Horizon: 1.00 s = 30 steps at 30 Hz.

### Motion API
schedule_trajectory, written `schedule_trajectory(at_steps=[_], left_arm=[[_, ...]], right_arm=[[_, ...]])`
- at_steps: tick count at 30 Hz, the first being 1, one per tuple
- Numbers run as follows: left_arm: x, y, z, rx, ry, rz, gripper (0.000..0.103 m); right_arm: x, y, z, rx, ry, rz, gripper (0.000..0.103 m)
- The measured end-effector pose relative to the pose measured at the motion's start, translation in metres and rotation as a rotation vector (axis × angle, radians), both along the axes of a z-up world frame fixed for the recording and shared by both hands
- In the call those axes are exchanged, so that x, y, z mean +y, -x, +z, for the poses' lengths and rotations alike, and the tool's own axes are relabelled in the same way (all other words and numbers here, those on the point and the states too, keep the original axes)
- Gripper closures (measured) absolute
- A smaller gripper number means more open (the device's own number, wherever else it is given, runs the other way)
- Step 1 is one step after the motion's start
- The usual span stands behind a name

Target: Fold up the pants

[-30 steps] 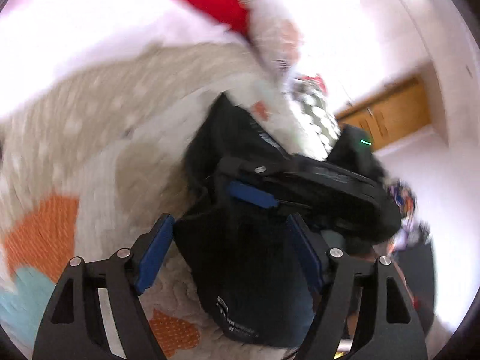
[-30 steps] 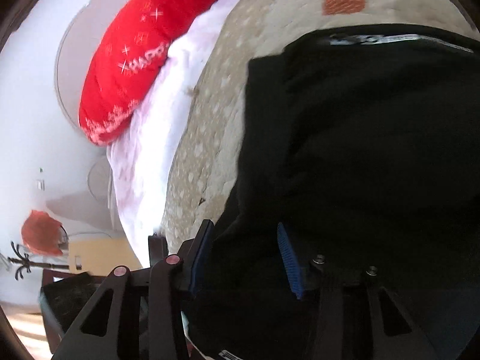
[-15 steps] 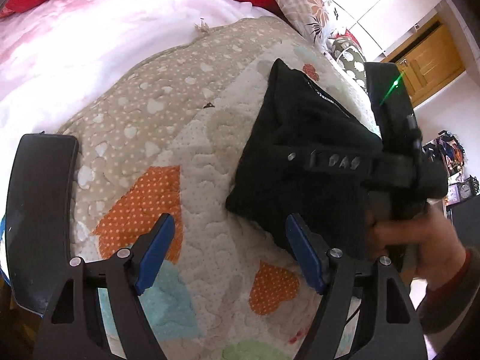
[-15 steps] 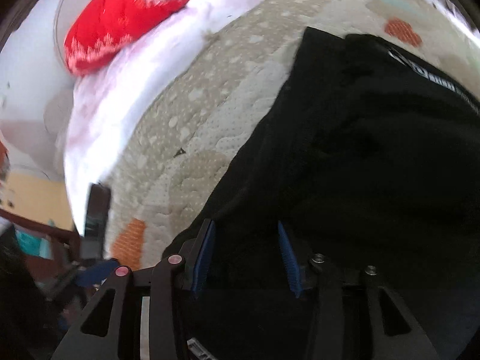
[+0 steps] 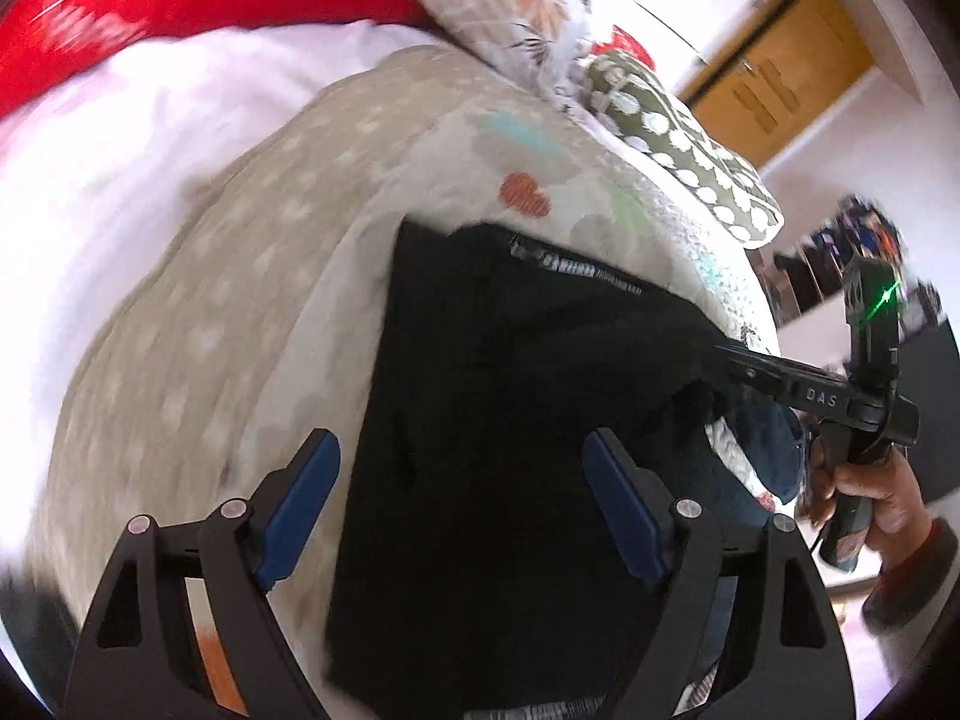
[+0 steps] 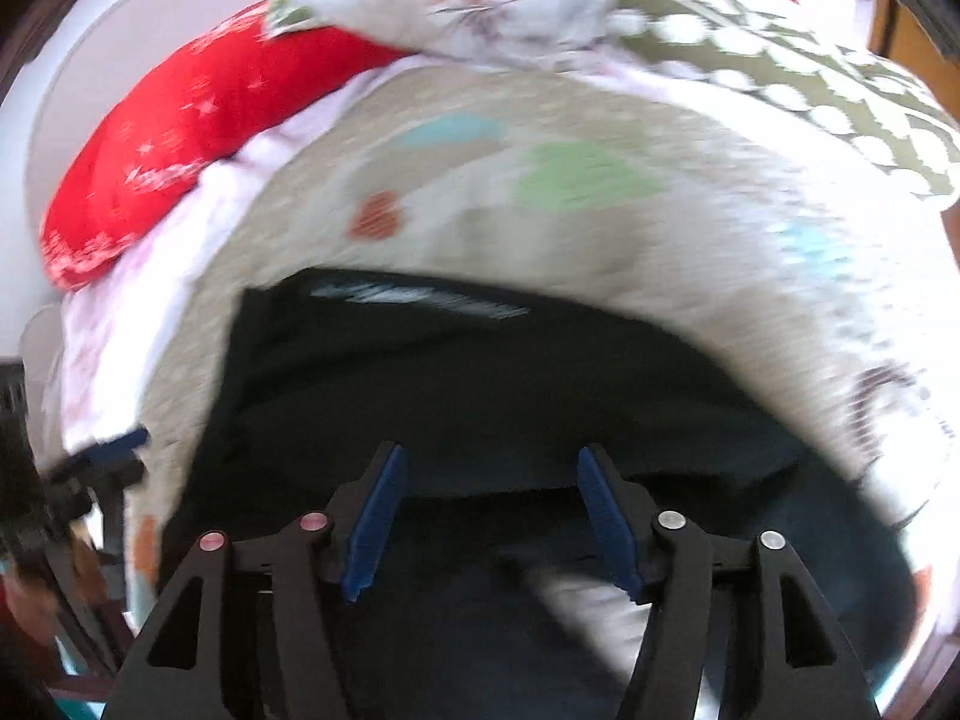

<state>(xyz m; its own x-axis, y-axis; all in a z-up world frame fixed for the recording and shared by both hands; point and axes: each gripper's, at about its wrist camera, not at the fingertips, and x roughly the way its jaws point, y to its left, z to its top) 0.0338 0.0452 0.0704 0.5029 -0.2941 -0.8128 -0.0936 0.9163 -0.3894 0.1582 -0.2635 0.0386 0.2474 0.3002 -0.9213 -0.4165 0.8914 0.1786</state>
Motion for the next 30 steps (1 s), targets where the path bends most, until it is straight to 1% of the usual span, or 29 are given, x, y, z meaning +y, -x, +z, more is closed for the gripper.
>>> schedule_trajectory(at_steps=[2, 3, 5, 8, 9, 10, 13, 14, 15, 16, 17, 18, 20, 21, 23, 24, 27, 28, 29, 30], left_arm=[[-0.006, -0.021, 0.001, -0.002, -0.022, -0.045, 0.019], [-0.009, -0.033, 0.001, -0.001, -0.035, -0.069, 0.019], [-0.016, -0.057, -0.002, 0.005, -0.059, -0.123, 0.019], [-0.029, -0.088, -0.01, 0.03, -0.114, -0.205, 0.019], [-0.031, -0.095, -0.012, 0.04, -0.126, -0.219, 0.019], [-0.035, -0.104, -0.016, 0.05, -0.144, -0.235, 0.019], [-0.039, -0.125, -0.026, 0.074, -0.153, -0.281, 0.019], [-0.042, -0.132, -0.03, 0.094, -0.172, -0.289, 0.019], [-0.046, -0.14, -0.036, 0.137, -0.19, -0.3, 0.019], [-0.05, -0.145, -0.04, 0.165, -0.202, -0.309, 0.019], [-0.053, -0.148, -0.042, 0.168, -0.22, -0.317, 0.019], [-0.057, -0.149, -0.04, 0.148, -0.237, -0.328, 0.019], [-0.062, -0.151, -0.039, 0.138, -0.25, -0.348, 0.019], [-0.064, -0.151, -0.04, 0.14, -0.257, -0.354, 0.019], [-0.069, -0.152, -0.041, 0.139, -0.283, -0.371, 0.017], [-0.072, -0.152, -0.041, 0.133, -0.287, -0.388, 0.016], [-0.085, -0.151, -0.041, 0.122, -0.308, -0.43, 0.014], [-0.089, -0.15, -0.041, 0.114, -0.317, -0.444, 0.014], [-0.093, -0.149, -0.041, 0.099, -0.33, -0.463, 0.014], [-0.098, -0.147, -0.042, 0.082, -0.345, -0.482, 0.014]], right_arm=[[-0.017, -0.015, -0.003, -0.01, 0.018, -0.008, 0.038], [-0.026, -0.019, -0.001, -0.011, 0.024, -0.011, 0.036], [-0.039, -0.026, -0.004, -0.017, 0.046, -0.017, 0.035], [-0.055, -0.036, -0.009, -0.039, 0.098, 0.011, 0.033], [-0.058, -0.039, -0.011, -0.042, 0.112, 0.019, 0.031], [-0.061, -0.041, -0.012, -0.039, 0.112, 0.019, 0.03], [-0.071, -0.052, -0.018, -0.023, 0.083, 0.003, 0.029], [-0.076, -0.055, -0.018, -0.013, 0.06, -0.006, 0.029], [-0.084, -0.056, -0.015, -0.002, 0.026, -0.021, 0.029], [-0.092, -0.059, -0.012, 0.014, -0.028, -0.047, 0.029], [-0.099, -0.061, -0.01, 0.017, -0.069, -0.071, 0.029], [-0.105, -0.063, -0.007, 0.01, -0.093, -0.093, 0.029], [-0.114, -0.064, -0.008, -0.003, -0.091, -0.132, 0.029], [-0.116, -0.066, -0.014, 0.014, -0.067, -0.136, 0.029], [-0.114, -0.067, -0.029, 0.069, -0.03, -0.095, 0.031], [-0.111, -0.064, -0.033, 0.076, -0.021, -0.067, 0.032], [-0.1, -0.052, -0.035, 0.059, 0.006, 0.026, 0.032], [-0.098, -0.048, -0.037, 0.059, 0.014, 0.046, 0.033], [-0.095, -0.046, -0.038, 0.05, 0.042, 0.063, 0.039], [-0.094, -0.047, -0.039, 0.041, 0.068, 0.059, 0.053]])
